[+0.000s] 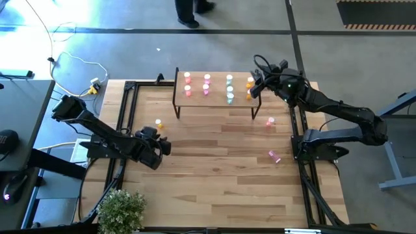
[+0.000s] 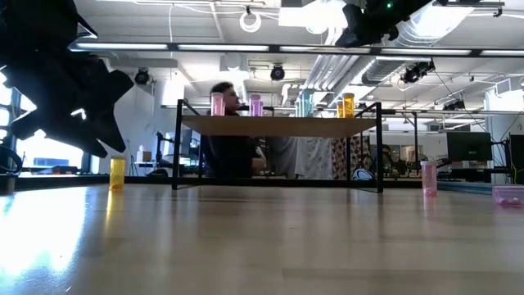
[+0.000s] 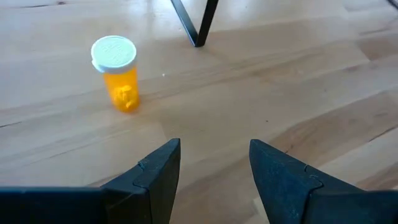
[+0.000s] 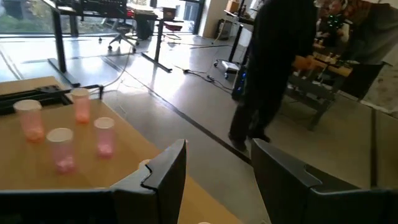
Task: Pick and place medicine bottles onto shelf by color
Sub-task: Put the orange pill bottle aligned with the other orange pill bottles on the shelf
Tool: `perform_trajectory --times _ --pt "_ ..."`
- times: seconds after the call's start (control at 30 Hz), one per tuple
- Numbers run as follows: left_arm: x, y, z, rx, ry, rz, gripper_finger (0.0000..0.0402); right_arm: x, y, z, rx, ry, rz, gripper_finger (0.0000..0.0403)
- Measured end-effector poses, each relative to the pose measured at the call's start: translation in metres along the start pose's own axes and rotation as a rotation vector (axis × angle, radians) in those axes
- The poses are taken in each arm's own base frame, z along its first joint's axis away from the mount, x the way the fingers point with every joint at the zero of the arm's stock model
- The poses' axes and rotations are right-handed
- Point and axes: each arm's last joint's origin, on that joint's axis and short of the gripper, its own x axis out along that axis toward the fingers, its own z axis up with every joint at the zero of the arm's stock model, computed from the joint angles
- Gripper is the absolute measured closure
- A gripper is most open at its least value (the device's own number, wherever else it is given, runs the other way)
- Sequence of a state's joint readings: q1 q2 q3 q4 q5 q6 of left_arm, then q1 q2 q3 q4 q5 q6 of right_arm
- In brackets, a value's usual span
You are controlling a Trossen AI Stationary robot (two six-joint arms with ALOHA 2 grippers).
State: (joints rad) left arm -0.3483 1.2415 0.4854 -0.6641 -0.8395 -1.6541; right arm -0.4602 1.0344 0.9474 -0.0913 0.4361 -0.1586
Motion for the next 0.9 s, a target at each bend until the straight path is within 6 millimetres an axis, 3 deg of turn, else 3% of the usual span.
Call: perform_trajectory --times 0.27,0.47,0.9 --pt "0.007 0.004 0.007 0.070 -0.015 0.062 0.0220 0.005 -0.015 -0.003 -0.018 0.018 -0.056 0.0231" --pt "0.024 0.006 0.012 0.108 -0.032 0.170 0.0220 0.007 -0.021 -0.004 -0.026 0.023 -0.071 0.0231" --pt "0.052 0.013 0.010 0.033 -0.060 0.347 0.0220 0.007 -0.023 -0.004 -0.042 0.021 -0.077 0.0231"
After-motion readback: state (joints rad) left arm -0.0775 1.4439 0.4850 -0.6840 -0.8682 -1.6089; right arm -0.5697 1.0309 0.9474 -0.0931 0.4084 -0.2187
